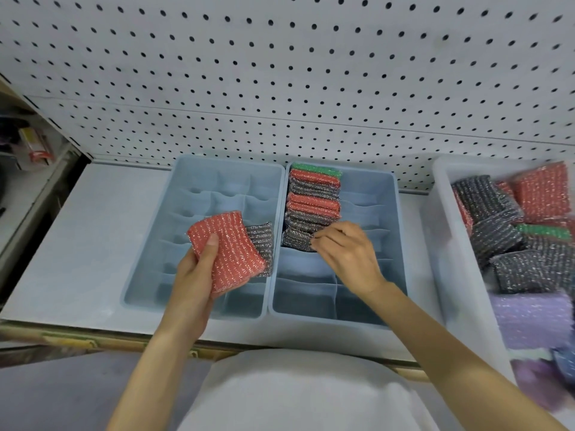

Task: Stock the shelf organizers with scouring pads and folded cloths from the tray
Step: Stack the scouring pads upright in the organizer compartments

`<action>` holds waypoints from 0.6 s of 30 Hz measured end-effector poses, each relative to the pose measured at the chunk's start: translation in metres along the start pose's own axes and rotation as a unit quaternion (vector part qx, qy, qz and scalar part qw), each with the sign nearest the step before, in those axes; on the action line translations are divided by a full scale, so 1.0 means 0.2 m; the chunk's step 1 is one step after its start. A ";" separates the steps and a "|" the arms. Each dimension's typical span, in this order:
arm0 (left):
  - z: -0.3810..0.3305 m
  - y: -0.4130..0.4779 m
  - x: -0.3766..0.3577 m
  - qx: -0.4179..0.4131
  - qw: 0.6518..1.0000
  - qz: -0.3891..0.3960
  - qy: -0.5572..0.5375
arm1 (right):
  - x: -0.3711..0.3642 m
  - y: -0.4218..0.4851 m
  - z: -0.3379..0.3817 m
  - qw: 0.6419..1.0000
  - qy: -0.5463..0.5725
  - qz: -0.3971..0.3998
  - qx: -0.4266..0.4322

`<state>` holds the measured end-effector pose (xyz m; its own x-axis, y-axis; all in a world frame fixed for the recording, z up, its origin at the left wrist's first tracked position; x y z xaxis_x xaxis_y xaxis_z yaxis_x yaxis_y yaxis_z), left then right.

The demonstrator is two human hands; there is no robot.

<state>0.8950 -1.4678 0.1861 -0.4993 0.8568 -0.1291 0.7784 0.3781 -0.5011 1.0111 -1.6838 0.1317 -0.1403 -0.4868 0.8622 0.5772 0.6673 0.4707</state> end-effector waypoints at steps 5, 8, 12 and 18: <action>0.00 -0.01 -0.02 -0.003 1.000 0.006 0.007 | 0.04 0.00 0.03 0.994 0.040 0.036 -0.098; -0.01 -0.01 -0.06 -0.007 1.000 0.006 0.008 | 0.16 0.05 0.09 0.949 0.199 -0.015 -0.242; 0.00 -0.02 -0.14 -0.009 0.999 0.032 0.019 | 0.24 0.16 0.28 0.796 0.482 0.071 -0.359; -0.01 -0.04 -0.21 -0.051 0.996 0.064 0.041 | 0.20 0.15 0.38 0.792 0.455 0.094 -0.396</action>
<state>0.9096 -1.5060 0.1968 -0.3638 0.9246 -0.1132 0.8702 0.2939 -0.3955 0.9623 -1.6411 0.1951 0.4376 -0.8664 0.2407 0.8934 0.3885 -0.2259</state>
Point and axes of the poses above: each hand's wrist, its own y-axis towards the middle knuckle, its own x-axis out of the back of the hand, z = x × y, the point moved 2 cm from there along y, towards the middle knuckle, and after that the axes turned 5 degrees about z, right-handed, at the moved point
